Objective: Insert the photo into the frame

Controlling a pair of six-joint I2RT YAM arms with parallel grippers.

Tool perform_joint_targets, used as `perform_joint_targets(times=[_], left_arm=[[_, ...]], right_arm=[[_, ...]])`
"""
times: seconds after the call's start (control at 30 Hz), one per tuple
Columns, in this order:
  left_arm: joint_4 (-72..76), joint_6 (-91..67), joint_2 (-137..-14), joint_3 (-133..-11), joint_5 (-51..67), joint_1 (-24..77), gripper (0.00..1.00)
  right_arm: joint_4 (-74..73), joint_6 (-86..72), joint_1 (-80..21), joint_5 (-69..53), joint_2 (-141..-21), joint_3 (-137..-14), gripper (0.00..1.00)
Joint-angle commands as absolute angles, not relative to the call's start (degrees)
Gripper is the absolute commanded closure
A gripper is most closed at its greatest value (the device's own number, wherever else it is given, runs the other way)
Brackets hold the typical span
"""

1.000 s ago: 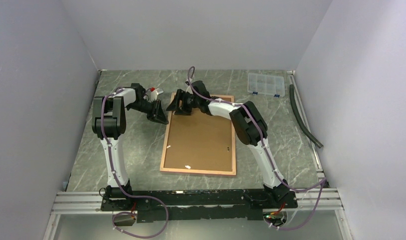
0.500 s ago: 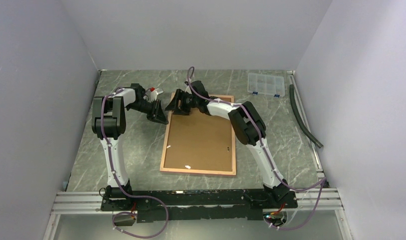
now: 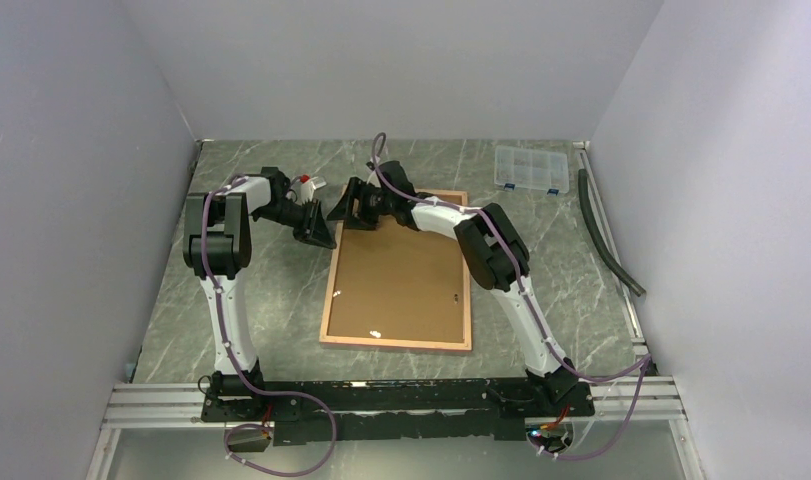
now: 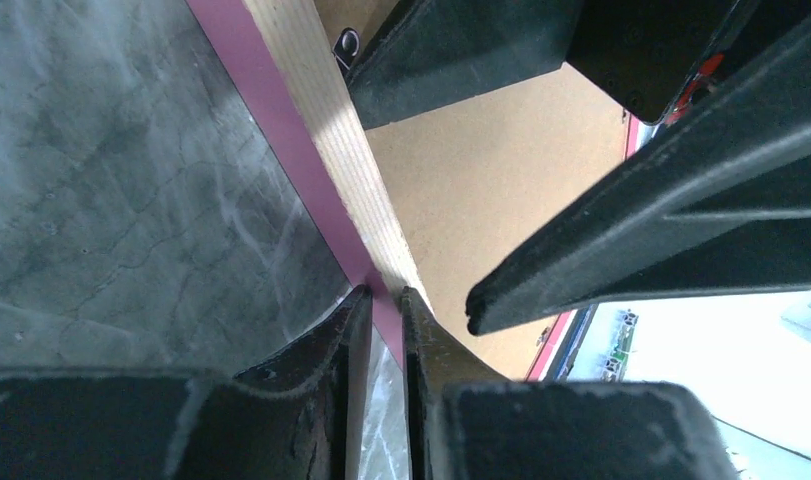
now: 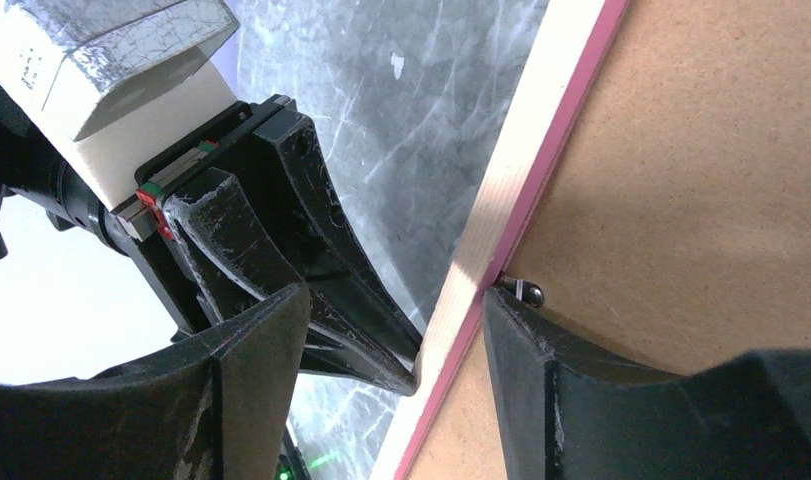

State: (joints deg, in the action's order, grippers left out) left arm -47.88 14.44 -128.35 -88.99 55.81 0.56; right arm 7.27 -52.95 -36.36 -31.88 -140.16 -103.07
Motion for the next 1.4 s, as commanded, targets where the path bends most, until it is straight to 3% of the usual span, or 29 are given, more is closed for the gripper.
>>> perform_joint_targets(times=[0.0, 0.23, 0.37, 0.5, 0.63, 0.93, 1.37], left_arm=[[-53.13, 18.88, -125.29, -88.99, 55.38, 0.76, 0.78], [-59.43, 24.59, -120.08, -88.82, 51.67, -1.83, 0.71], [-56.24, 28.43, -115.16, -82.71, 43.06, -1.13, 0.63], [-50.61, 31.71, -109.58, -74.72, 32.09, 1.96, 0.62], [-48.18, 33.28, -105.89, -69.32, 28.42, 3.73, 0.62], [-43.16, 34.62, -100.59, -59.29, 22.9, 11.29, 0.62], [-43.21, 35.47, -99.56, -56.94, 22.22, 19.46, 0.65]], right_arm=[[7.32, -49.1, -36.52, -30.32, -134.65, -103.77, 0.3], [1.54, -43.28, -31.31, -23.48, -113.82, -87.86, 0.08], [-8.45, -38.26, -27.06, -15.16, -103.37, -79.02, 0.05], [-13.76, -35.76, -22.92, -5.93, -94.17, -68.54, 0.01], [-12.47, -36.5, -17.56, -4.19, -87.3, -57.57, 0.0], [-6.17, -38.96, -14.41, -9.53, -91.28, -51.75, 0.0], [-2.25, -43.25, -17.59, -19.48, -111.29, -68.58, 0.0]])
